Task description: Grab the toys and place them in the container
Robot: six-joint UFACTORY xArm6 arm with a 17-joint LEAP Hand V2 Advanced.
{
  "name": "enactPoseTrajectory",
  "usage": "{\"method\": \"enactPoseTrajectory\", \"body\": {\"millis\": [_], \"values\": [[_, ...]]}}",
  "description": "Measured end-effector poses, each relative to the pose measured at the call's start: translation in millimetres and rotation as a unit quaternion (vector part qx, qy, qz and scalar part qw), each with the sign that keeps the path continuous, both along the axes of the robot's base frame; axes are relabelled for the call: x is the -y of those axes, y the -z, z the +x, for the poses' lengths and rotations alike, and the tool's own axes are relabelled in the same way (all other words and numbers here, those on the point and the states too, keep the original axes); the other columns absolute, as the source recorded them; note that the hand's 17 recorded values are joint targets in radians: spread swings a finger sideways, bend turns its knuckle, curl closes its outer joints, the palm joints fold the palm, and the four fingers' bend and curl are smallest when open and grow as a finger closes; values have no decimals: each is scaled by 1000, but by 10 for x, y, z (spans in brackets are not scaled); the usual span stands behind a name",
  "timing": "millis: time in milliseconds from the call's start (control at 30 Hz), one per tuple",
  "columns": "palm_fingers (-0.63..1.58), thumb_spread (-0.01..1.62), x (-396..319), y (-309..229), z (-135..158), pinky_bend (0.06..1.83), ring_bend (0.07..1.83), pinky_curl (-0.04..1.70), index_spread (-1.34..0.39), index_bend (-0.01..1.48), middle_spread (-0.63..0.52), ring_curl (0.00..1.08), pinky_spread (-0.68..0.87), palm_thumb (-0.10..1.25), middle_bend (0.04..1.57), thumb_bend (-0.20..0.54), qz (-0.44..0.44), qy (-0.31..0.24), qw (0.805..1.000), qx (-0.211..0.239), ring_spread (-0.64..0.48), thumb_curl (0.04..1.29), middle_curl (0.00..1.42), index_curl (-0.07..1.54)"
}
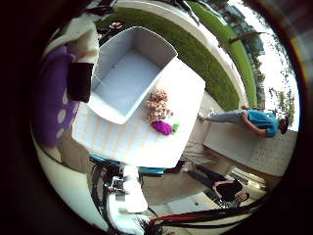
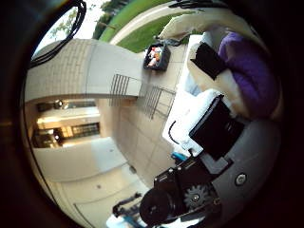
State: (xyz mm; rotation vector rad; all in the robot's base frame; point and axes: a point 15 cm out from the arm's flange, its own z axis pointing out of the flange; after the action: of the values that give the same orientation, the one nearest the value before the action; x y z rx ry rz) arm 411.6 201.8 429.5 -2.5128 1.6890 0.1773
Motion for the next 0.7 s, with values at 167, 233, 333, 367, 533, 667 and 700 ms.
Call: {"method": "enactPoseTrajectory", "body": {"millis": [167,233,333,367,533,667,700], "values": [[907,1329,-11,282,295,1337,1395,983,-868,829,-238,819,159,953,1128,-12,-2,14,1000,0,-107,486,1033,-14],[900,1329,-12,454,366,1338,1400,993,-874,843,-238,820,157,950,1133,-14,-6,17,1000,-16,-107,488,1038,-14],[889,1326,-19,644,530,1339,1406,1006,-882,865,-238,822,153,942,1141,-17,-13,22,999,-27,-108,489,1044,-14],[884,1323,-26,647,558,1337,1410,1010,-884,872,-238,823,152,909,1143,-34,-13,23,999,-25,-109,482,1046,-14],[793,1316,-28,886,842,1272,1224,956,-701,931,-172,726,214,811,923,-34,-11,35,999,-20,-20,457,930,24],[89,1279,58,1064,933,1220,1078,941,-449,796,-98,687,294,747,511,-36,-14,40,999,-30,105,443,773,50],[-74,1263,88,1120,938,1146,968,906,-409,767,-69,637,323,732,447,-36,-16,41,998,-37,145,440,720,63]]}}
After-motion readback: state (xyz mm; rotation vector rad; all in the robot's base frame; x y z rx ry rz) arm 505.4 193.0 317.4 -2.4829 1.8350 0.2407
